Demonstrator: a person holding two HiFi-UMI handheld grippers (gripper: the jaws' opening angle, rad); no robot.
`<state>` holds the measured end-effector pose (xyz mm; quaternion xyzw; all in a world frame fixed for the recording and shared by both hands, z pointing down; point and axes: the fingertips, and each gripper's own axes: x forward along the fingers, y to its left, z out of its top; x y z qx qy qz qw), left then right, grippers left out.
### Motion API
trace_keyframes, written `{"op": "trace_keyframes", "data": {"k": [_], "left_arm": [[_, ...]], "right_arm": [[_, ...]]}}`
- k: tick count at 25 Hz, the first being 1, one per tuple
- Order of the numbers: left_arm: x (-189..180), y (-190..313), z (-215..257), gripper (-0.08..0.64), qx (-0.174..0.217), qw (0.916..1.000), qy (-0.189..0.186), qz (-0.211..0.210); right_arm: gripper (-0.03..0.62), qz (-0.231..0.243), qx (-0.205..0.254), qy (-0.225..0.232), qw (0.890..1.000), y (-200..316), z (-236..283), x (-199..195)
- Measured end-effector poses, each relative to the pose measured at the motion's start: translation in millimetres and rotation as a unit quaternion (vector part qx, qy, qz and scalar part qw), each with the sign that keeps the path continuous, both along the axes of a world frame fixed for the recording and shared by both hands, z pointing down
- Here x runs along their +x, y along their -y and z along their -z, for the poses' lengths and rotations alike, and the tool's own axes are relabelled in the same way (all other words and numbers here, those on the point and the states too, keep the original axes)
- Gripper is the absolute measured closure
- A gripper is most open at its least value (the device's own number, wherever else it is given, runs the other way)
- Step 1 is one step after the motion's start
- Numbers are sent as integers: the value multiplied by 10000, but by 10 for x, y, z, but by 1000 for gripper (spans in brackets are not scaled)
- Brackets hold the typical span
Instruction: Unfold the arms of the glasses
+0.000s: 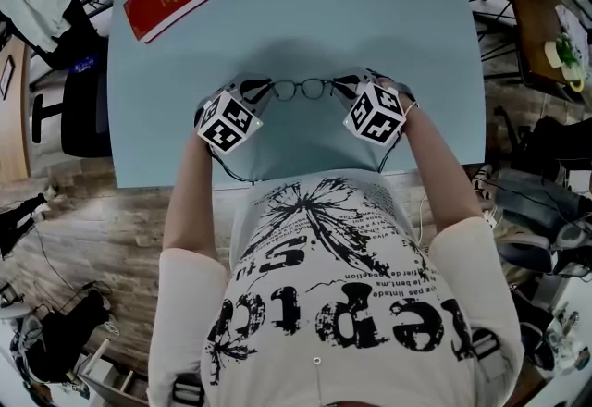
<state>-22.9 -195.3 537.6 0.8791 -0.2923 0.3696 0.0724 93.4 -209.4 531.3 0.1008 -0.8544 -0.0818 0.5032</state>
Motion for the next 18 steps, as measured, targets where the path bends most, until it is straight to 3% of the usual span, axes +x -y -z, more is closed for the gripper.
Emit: {"op": "trace_keyframes", "data": {"k": [5, 12, 18], "left_arm": [[-24, -63, -43, 483, -59, 9999, -37, 146], [-90, -196, -26, 454, -32, 9993, -88, 362], [-155, -293, 233, 456, 476, 9957, -285, 739]], "right_arm": [[555, -131, 101, 88, 9998, -2, -1, -14], [488, -427, 130, 256, 9987, -77, -4, 65], [522, -1051, 82, 632, 9924, -161, 116, 157]]}}
